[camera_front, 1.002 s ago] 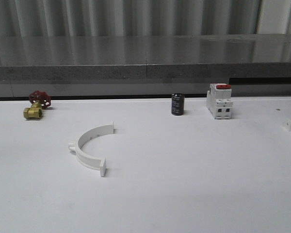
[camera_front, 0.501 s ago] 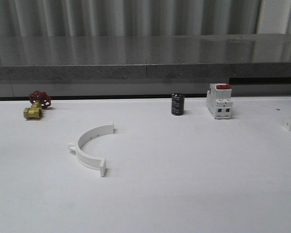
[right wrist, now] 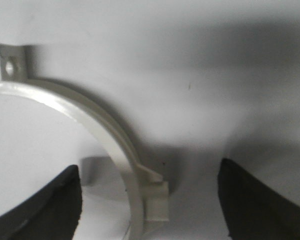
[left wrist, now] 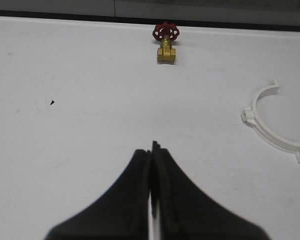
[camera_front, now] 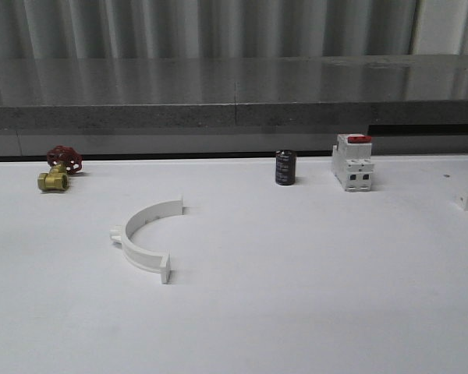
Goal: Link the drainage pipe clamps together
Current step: 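Move the right gripper down and grasp the other white half-ring clamp, then carry the second clamp half with the right gripper toward the first half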
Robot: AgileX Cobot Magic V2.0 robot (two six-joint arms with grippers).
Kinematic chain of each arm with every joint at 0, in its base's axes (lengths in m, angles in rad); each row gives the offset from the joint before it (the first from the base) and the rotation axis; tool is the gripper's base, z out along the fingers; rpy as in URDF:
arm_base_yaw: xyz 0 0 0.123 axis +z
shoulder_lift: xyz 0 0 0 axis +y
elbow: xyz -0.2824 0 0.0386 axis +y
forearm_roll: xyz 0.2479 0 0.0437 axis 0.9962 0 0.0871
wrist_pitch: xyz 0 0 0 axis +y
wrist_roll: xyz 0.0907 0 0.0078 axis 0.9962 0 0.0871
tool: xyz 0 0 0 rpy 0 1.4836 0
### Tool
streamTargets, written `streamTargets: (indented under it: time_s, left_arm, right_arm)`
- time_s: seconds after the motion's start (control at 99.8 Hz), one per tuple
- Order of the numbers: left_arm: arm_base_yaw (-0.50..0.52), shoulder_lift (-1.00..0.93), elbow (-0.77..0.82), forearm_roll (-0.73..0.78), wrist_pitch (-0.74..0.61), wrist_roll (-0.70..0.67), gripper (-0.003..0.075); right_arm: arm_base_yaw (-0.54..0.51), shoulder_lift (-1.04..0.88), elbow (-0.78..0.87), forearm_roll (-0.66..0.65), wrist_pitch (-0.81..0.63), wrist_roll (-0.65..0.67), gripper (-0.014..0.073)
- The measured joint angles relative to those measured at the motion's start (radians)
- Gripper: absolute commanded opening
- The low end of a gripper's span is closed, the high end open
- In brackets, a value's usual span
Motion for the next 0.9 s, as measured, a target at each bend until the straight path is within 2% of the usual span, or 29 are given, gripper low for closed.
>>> streamTargets:
  time_s: [0.16, 0.281, 0.501, 0.672, 0.812, 0.902]
  left_arm:
    - [0.000, 0.000, 0.000, 0.000, 0.000, 0.000, -0.0020]
    - [0.000, 0.000, 0.000, 0.000, 0.000, 0.000, -0.0020]
    - [0.000, 0.000, 0.000, 0.000, 0.000, 0.000, -0.0020]
    - [0.000, 0.000, 0.000, 0.000, 0.000, 0.000, -0.0020]
    - [0.000, 0.000, 0.000, 0.000, 0.000, 0.000, -0.0020]
    - [0.000, 0.000, 0.000, 0.000, 0.000, 0.000, -0.0020]
  right_arm:
    - [0.000, 0.000, 0.000, 0.000, 0.018, 0.000, 0.0164]
    - [0.000, 0.002, 0.000, 0.022, 0.031, 0.000, 0.0082]
    - [0.000, 0.002, -0.002, 0.038, 0.043, 0.000, 0.0057]
    - [0.005, 0.008, -0.045, 0.064, 0.107, -0.002, 0.0057]
    - [0.059, -0.008, -0.098, 0.068, 0.160, 0.049, 0.0057]
    - [0.129, -0.044, -0.105, 0.068, 0.171, 0.105, 0.0057]
